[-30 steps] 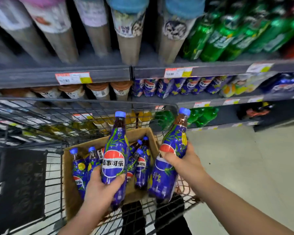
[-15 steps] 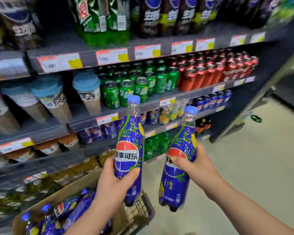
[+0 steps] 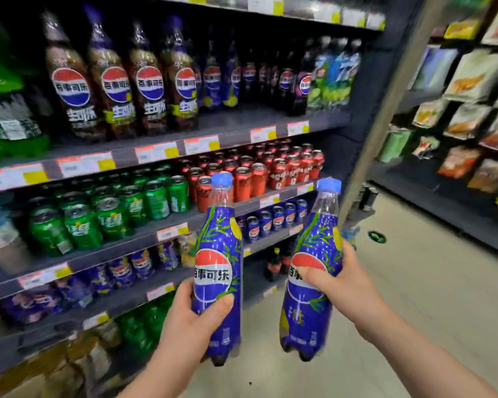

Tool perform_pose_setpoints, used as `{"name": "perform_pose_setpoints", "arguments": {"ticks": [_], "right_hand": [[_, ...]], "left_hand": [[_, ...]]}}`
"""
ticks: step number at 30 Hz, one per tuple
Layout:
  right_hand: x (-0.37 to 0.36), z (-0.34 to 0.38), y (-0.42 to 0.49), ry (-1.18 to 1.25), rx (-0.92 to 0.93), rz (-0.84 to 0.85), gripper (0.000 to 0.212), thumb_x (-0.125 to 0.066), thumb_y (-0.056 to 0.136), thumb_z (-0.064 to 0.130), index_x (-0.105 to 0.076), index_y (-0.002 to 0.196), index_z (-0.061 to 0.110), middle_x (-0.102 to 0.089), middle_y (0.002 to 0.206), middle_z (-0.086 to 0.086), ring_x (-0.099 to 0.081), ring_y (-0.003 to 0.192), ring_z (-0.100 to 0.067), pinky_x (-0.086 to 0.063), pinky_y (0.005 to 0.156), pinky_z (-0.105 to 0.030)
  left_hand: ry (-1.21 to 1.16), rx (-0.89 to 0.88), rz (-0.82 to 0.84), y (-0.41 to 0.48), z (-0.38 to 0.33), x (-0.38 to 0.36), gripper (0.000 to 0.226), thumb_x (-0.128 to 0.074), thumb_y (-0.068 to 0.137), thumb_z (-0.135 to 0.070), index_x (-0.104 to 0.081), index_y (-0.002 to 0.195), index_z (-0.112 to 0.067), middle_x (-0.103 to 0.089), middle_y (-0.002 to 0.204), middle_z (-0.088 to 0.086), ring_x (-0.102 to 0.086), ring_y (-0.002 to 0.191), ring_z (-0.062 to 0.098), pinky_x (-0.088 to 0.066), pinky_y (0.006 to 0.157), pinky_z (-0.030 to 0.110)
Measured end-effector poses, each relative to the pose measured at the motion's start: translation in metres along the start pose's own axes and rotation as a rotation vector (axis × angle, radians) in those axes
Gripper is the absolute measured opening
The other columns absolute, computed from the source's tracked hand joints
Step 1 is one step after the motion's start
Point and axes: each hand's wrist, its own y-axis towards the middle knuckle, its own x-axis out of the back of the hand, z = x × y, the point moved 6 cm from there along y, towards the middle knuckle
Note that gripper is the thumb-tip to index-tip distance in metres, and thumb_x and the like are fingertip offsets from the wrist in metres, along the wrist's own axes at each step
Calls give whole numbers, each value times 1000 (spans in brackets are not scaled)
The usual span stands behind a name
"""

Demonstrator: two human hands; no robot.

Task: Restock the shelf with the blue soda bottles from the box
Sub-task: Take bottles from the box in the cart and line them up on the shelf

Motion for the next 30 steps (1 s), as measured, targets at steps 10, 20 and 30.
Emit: {"name": "perform_pose_setpoints", "arguments": {"ticks": [10, 20, 30], "right_hand": [[34, 31, 76, 61, 63, 48, 49, -80, 62, 26, -44, 91, 45, -67, 94, 11, -68, 83, -11, -53, 70, -30], [38, 86, 222, 33, 165, 14, 36, -76, 70, 20, -50, 91, 31, -69, 93, 3, -69, 80, -15, -52, 65, -28], [0, 145, 371, 46, 284, 95, 39, -79, 67, 25, -56, 98, 23, -70, 96, -1, -67, 81, -18, -54, 65, -26]], "left_hand": [[-4, -126, 31, 57, -48, -61, 46, -77, 51, -28, -57, 93, -28, -74, 84, -6, -70, 71, 7, -53, 65, 29], [1, -241, 41, 193, -100, -118, 61, -72, 34, -45, -59, 90, -26, -74, 85, -3, -70, 79, 18, -54, 75, 38], [28, -332, -83, 290, -152, -110, 58, -73, 35, -42, -60, 90, -27, -75, 78, -10, -69, 74, 12, -52, 71, 32]]}}
